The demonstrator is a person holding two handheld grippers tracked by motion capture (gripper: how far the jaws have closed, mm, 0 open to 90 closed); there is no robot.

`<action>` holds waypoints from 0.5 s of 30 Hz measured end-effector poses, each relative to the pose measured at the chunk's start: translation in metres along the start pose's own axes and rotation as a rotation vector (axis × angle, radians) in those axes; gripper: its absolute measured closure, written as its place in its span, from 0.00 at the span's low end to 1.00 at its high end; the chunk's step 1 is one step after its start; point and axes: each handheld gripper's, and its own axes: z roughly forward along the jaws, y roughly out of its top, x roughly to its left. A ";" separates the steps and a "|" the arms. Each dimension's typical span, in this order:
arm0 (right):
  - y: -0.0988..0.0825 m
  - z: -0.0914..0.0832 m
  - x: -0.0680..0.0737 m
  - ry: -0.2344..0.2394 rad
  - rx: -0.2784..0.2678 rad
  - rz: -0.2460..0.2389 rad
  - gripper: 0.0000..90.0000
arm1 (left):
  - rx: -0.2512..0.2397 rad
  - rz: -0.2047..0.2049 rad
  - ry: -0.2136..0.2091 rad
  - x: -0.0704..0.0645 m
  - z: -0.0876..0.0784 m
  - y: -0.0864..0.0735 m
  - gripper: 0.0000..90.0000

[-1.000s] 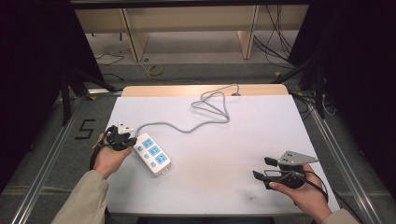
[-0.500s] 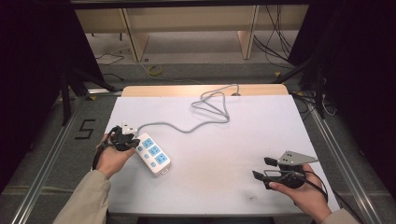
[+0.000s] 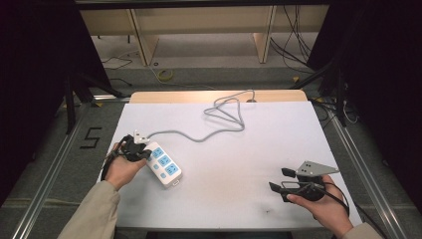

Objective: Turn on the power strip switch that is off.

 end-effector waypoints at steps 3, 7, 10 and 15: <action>0.000 0.000 0.000 0.000 0.000 -0.001 0.34 | 0.007 0.002 -0.003 0.000 0.000 0.000 1.00; 0.000 0.000 0.000 0.001 0.000 -0.001 0.34 | 0.016 0.003 -0.009 -0.001 0.001 0.000 1.00; 0.000 0.000 0.000 0.001 0.001 -0.001 0.34 | 0.019 0.002 -0.013 -0.001 0.002 0.000 1.00; 0.000 0.000 0.000 0.001 0.001 -0.001 0.34 | 0.022 -0.002 -0.015 -0.001 0.001 0.000 1.00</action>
